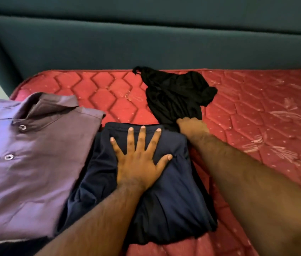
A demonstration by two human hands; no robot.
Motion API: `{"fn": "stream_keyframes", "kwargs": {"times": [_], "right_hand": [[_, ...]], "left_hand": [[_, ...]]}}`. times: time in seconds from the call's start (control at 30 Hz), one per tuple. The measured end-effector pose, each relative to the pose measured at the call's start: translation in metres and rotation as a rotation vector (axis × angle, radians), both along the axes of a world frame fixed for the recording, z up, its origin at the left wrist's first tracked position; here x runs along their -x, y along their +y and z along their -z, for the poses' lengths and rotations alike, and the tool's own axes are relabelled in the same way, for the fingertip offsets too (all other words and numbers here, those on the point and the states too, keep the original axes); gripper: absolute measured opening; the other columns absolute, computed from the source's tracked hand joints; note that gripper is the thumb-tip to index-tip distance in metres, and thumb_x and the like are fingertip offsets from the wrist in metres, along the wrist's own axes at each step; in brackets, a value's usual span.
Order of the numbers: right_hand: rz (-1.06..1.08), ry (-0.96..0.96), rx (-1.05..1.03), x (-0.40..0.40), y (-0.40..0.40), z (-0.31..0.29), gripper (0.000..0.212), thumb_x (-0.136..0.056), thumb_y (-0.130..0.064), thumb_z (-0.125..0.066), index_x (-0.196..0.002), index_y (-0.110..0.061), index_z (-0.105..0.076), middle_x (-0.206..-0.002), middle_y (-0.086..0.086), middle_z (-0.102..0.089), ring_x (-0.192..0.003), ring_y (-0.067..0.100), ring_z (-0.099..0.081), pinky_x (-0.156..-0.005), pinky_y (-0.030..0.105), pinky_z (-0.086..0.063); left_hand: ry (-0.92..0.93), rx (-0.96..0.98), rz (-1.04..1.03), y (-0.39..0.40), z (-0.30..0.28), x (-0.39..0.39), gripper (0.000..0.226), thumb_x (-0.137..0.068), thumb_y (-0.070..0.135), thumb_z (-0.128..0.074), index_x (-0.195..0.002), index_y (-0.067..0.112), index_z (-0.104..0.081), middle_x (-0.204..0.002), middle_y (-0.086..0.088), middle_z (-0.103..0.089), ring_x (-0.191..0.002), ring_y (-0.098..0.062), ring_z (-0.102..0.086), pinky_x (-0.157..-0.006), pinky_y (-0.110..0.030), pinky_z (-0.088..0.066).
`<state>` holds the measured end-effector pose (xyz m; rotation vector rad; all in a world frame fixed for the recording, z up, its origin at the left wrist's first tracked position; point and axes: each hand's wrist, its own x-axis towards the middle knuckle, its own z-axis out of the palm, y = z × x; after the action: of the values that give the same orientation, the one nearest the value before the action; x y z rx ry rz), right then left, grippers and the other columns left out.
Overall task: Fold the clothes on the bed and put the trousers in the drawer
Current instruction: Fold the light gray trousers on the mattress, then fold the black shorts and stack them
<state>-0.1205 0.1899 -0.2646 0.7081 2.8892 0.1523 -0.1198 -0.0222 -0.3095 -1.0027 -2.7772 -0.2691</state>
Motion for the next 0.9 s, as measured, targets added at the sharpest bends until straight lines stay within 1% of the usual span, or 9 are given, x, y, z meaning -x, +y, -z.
{"fn": "stream_keyframes", "kwargs": {"times": [0.17,0.27,0.37,0.53,0.6,0.67,0.73,0.8,0.9], "right_hand": [[0.104,-0.28,-0.042,-0.125,-0.027,-0.041,0.054,-0.091,-0.056,-0.044,-0.127,-0.019,-0.06,-0.132,0.006,-0.06,-0.122,0.026,-0.056,-0.102,0.036,-0.039],[0.097,-0.427,0.064,-0.219,-0.062,-0.046,0.058,-0.09,-0.055,-0.04,-0.125,-0.015,-0.061,-0.131,0.009,-0.06,-0.124,0.024,-0.054,-0.109,0.041,-0.026],[0.124,-0.486,0.294,-0.313,-0.118,-0.059,0.056,-0.09,-0.05,-0.043,-0.127,-0.01,-0.058,-0.134,0.015,-0.057,-0.127,0.028,-0.051,-0.11,0.043,-0.026],[0.124,-0.669,0.753,-0.418,-0.238,-0.061,0.055,-0.095,-0.038,-0.052,-0.14,-0.007,-0.047,-0.145,0.011,-0.047,-0.134,0.027,-0.044,-0.108,0.037,-0.032],[0.143,-0.666,0.914,-0.454,-0.278,-0.06,0.05,-0.097,-0.034,-0.052,-0.14,-0.007,-0.048,-0.145,0.013,-0.047,-0.134,0.03,-0.044,-0.106,0.037,-0.036],[0.148,-0.59,1.065,-0.491,-0.301,-0.054,0.042,-0.094,-0.031,-0.059,-0.128,-0.007,-0.06,-0.128,0.013,-0.062,-0.116,0.03,-0.059,-0.085,0.028,-0.051],[0.163,-0.308,1.12,-0.519,-0.307,-0.052,0.025,-0.089,-0.029,-0.066,-0.105,-0.011,-0.071,-0.093,0.005,-0.071,-0.089,0.025,-0.067,-0.06,0.02,-0.054],[0.252,0.087,0.939,-0.534,-0.293,-0.045,0.013,-0.084,-0.03,-0.066,-0.089,-0.019,-0.07,-0.079,-0.005,-0.065,-0.08,0.017,-0.065,-0.068,0.032,-0.056],[0.367,0.401,0.639,-0.548,-0.276,-0.044,0.02,-0.082,-0.03,-0.063,-0.102,-0.024,-0.067,-0.108,-0.001,-0.06,-0.102,0.02,-0.059,-0.093,0.039,-0.048]], "left_hand": [[-0.345,0.173,0.003,-0.001,-0.038,0.007,0.074,-0.087,0.079,-0.017,-0.148,0.051,0.015,-0.163,0.005,0.016,-0.147,-0.029,0.022,-0.101,-0.074,0.019],[-0.347,0.171,-0.064,-0.01,-0.065,-0.036,0.069,-0.095,0.067,-0.022,-0.15,0.046,0.014,-0.162,0.002,0.02,-0.146,-0.033,0.025,-0.102,-0.078,0.012],[-0.348,0.07,0.004,-0.03,-0.077,-0.148,0.071,-0.099,0.058,-0.026,-0.149,0.039,0.021,-0.163,0.0,0.018,-0.148,-0.029,0.02,-0.11,-0.072,0.004],[-0.634,0.309,0.316,-0.096,-0.057,-0.305,0.078,-0.092,0.059,-0.046,-0.15,0.05,0.005,-0.159,0.002,0.03,-0.147,-0.033,0.023,-0.111,-0.067,0.005],[-0.675,0.403,0.377,-0.126,-0.058,-0.344,0.071,-0.092,0.053,-0.052,-0.15,0.049,-0.011,-0.161,0.004,0.022,-0.149,-0.033,0.014,-0.113,-0.066,0.001],[-0.625,0.422,0.356,-0.157,-0.069,-0.378,0.054,-0.094,0.033,-0.053,-0.144,0.036,-0.034,-0.163,0.002,-0.008,-0.149,-0.029,-0.014,-0.114,-0.058,-0.018],[-0.489,0.461,0.34,-0.182,-0.082,-0.404,0.042,-0.09,0.019,-0.051,-0.131,0.027,-0.05,-0.147,-0.003,-0.038,-0.132,-0.028,-0.043,-0.105,-0.046,-0.036],[-0.41,0.593,0.36,-0.194,-0.103,-0.417,0.037,-0.089,0.022,-0.051,-0.125,0.021,-0.056,-0.134,-0.005,-0.051,-0.123,-0.027,-0.053,-0.101,-0.042,-0.04],[-0.417,0.811,0.314,-0.198,-0.13,-0.429,0.045,-0.085,0.032,-0.057,-0.128,0.019,-0.058,-0.134,-0.005,-0.058,-0.123,-0.026,-0.056,-0.102,-0.043,-0.04]]}}
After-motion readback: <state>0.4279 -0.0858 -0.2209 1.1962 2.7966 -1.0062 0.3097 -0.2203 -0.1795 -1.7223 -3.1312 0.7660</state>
